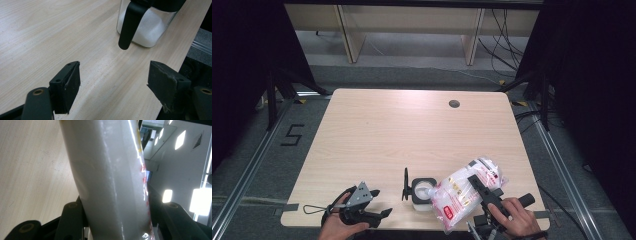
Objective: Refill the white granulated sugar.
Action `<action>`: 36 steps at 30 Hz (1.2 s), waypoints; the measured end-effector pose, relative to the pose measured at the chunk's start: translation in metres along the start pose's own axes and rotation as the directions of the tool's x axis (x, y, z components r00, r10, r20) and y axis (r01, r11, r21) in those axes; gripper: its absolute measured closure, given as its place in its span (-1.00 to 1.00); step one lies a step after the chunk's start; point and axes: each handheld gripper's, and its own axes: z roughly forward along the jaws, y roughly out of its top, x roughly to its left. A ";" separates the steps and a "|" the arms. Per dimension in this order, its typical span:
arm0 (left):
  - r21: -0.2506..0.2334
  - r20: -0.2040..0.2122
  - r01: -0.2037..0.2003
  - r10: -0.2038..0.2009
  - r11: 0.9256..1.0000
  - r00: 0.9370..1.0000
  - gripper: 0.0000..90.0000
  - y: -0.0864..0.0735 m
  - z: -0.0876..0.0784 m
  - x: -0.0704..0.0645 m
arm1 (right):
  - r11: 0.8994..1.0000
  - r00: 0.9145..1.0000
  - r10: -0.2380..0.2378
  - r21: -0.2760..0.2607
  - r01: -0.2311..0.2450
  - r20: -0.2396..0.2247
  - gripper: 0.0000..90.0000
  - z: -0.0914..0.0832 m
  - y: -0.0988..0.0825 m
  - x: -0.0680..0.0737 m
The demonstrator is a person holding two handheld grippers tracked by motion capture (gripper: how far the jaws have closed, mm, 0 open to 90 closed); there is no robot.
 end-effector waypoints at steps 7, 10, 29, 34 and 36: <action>0.007 -0.001 -0.016 0.016 1.000 1.000 -0.43 0.001 -0.001 0.002 | 0.998 0.999 0.035 0.043 -0.035 0.018 0.25 -0.004 -0.002 0.001; 0.014 -0.005 -0.032 0.032 0.999 0.999 -0.43 0.000 0.000 0.002 | 0.998 1.000 0.022 0.051 -0.023 0.019 0.25 -0.004 -0.002 0.000; 0.009 -0.005 -0.027 0.027 1.000 1.000 -0.43 0.000 0.000 0.002 | 0.997 0.998 -0.054 0.055 0.053 0.024 0.25 -0.006 0.002 -0.005; 0.013 -0.006 -0.031 0.031 0.999 0.999 -0.43 0.000 0.000 0.002 | 0.998 0.998 -0.063 0.033 0.062 0.021 0.26 -0.004 0.001 -0.006; 0.010 -0.003 -0.027 0.027 1.000 1.000 -0.43 0.000 0.000 0.001 | 0.997 0.997 -0.070 0.034 0.069 0.022 0.27 -0.004 0.001 -0.007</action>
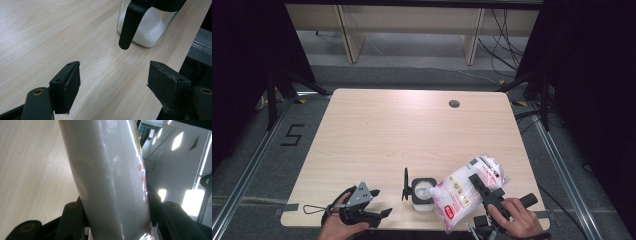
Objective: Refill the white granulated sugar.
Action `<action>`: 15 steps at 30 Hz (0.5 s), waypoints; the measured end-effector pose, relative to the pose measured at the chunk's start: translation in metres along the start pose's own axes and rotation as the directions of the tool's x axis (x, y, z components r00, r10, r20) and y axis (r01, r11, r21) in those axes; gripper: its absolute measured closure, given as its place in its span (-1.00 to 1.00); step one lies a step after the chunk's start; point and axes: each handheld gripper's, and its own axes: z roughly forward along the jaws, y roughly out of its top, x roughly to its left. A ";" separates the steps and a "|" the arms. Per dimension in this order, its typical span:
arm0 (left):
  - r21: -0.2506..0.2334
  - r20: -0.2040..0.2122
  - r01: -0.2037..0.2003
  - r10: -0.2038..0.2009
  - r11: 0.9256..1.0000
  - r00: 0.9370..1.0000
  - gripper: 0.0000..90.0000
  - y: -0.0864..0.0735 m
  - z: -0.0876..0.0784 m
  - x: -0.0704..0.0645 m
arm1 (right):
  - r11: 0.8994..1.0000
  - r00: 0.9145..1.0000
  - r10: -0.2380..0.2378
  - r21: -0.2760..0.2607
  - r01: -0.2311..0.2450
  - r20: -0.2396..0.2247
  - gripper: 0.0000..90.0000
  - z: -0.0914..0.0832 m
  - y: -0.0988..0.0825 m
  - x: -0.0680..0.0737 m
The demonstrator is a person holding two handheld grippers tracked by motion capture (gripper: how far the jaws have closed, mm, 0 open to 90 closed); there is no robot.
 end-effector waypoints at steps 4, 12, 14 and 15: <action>-0.005 -0.001 0.005 -0.005 1.000 1.000 -0.43 0.000 0.000 0.000 | 0.998 0.998 0.068 -0.014 -0.068 -0.008 0.28 0.000 -0.001 0.002; -0.008 -0.003 0.018 -0.018 1.000 1.000 -0.43 0.000 0.000 0.000 | 0.994 0.994 0.104 -0.025 -0.105 -0.035 0.29 0.002 -0.006 0.003; -0.002 -0.001 0.031 -0.031 1.000 1.000 -0.43 0.000 0.000 -0.001 | 0.992 0.991 0.124 -0.020 -0.125 -0.040 0.29 0.002 -0.008 0.004; -0.009 -0.002 0.027 -0.027 1.000 1.000 -0.43 0.000 0.000 -0.001 | 0.992 0.991 0.127 -0.024 -0.128 -0.037 0.29 0.003 -0.008 0.004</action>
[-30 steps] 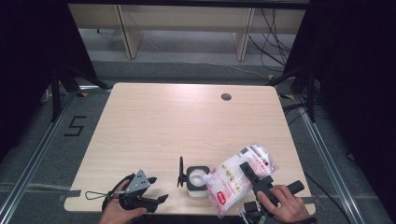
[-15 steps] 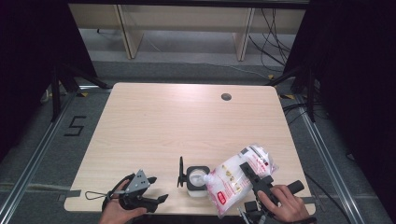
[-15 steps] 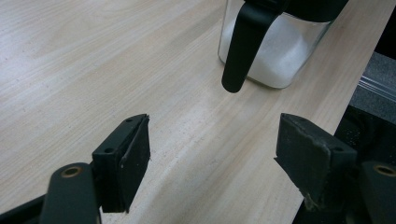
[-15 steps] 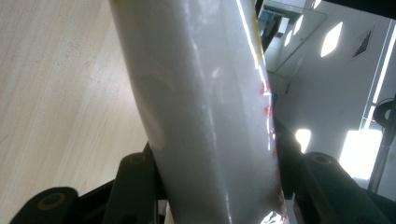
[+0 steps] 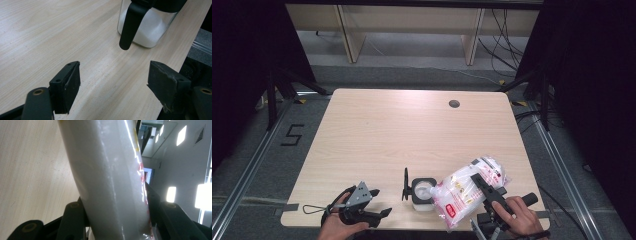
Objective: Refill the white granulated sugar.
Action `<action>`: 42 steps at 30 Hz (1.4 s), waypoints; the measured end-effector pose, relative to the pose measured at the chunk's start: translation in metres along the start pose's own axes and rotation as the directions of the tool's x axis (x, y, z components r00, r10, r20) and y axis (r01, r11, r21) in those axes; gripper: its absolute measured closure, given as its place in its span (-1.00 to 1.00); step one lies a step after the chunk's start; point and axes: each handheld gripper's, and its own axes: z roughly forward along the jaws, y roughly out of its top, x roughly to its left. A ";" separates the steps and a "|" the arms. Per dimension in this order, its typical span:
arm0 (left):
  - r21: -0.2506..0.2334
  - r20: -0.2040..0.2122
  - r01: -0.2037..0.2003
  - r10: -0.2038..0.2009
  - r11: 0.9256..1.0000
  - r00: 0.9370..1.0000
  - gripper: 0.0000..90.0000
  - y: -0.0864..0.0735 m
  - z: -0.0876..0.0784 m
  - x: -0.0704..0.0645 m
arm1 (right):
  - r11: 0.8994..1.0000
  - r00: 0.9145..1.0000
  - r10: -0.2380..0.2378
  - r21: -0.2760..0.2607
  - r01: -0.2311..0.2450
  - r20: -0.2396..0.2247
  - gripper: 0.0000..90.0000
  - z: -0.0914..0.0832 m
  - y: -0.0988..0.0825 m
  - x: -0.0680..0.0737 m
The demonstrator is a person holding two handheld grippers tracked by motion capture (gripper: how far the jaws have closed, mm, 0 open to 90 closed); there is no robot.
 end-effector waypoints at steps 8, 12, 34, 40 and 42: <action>-0.003 0.000 -0.003 0.003 1.000 1.000 -0.43 0.000 0.000 0.000 | 0.999 0.999 0.031 -0.014 -0.031 -0.006 0.30 0.000 -0.003 0.000; -0.007 0.005 0.009 -0.009 1.000 1.000 -0.43 0.000 0.000 -0.001 | 0.998 0.998 0.061 -0.020 -0.061 -0.008 0.30 0.000 -0.004 0.001; -0.014 0.003 0.011 -0.011 1.000 1.000 -0.43 0.000 0.001 -0.001 | 0.963 0.964 0.249 -0.079 -0.257 -0.093 0.38 0.006 -0.010 0.015; -0.006 0.003 0.007 -0.007 1.000 1.000 -0.43 0.000 0.000 -0.001 | 0.971 0.974 0.204 -0.103 -0.214 -0.097 0.40 0.007 -0.005 0.013; 0.002 0.003 0.004 -0.004 1.000 1.000 -0.43 0.000 0.000 -0.001 | 0.965 0.969 0.225 -0.118 -0.236 -0.101 0.40 0.008 -0.005 0.013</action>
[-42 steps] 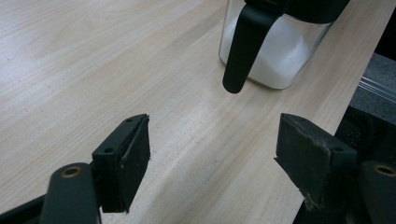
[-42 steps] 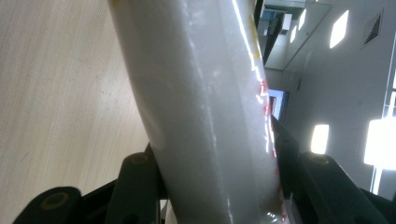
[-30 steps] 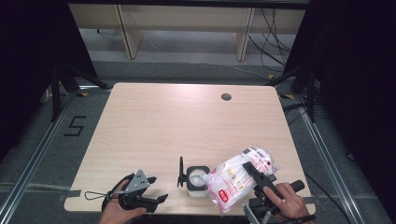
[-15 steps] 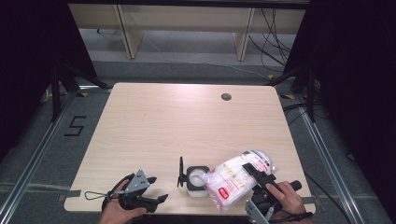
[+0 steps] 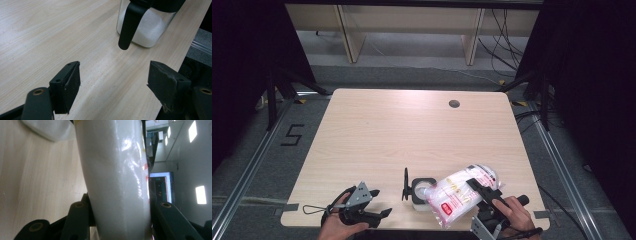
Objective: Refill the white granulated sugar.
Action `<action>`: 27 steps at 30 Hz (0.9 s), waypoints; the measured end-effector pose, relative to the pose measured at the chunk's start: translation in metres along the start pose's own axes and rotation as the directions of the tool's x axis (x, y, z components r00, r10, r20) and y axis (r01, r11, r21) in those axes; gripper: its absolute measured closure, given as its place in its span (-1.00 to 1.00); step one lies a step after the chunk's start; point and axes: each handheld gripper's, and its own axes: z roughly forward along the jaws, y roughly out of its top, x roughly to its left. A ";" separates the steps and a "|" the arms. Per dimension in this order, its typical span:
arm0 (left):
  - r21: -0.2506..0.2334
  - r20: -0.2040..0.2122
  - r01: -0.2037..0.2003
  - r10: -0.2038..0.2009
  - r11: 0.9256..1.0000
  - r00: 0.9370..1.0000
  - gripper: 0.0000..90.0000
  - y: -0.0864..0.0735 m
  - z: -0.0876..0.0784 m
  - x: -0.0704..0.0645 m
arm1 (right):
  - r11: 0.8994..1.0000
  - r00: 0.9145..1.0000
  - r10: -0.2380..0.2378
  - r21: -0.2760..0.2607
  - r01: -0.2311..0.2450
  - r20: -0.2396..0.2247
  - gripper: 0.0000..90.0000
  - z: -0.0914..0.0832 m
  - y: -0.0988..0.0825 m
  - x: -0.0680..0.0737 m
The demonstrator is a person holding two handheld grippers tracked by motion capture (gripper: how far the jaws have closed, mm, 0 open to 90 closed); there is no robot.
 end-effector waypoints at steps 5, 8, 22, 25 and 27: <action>0.007 0.001 -0.029 0.029 1.000 1.000 -0.43 0.000 0.000 0.002 | 0.995 0.995 0.095 -0.018 -0.095 -0.020 0.40 0.002 -0.003 0.001; 0.003 0.001 -0.025 0.025 1.000 1.000 -0.43 0.000 0.000 0.002 | 0.996 0.996 0.082 -0.032 -0.083 -0.019 0.41 0.003 -0.004 -0.001; 0.003 0.000 -0.010 0.010 1.000 1.000 -0.43 0.000 0.000 0.001 | 0.960 0.962 0.262 -0.083 -0.268 -0.083 0.42 0.009 -0.009 0.005; 0.004 0.001 -0.013 0.013 1.000 1.000 -0.43 0.000 0.000 0.001 | 0.960 0.964 0.252 -0.101 -0.260 -0.091 0.43 0.012 -0.015 0.001; 0.002 0.002 -0.025 0.025 1.000 1.000 -0.43 0.000 0.000 0.002 | 0.939 0.940 0.323 -0.088 -0.333 -0.111 0.43 0.013 -0.018 0.003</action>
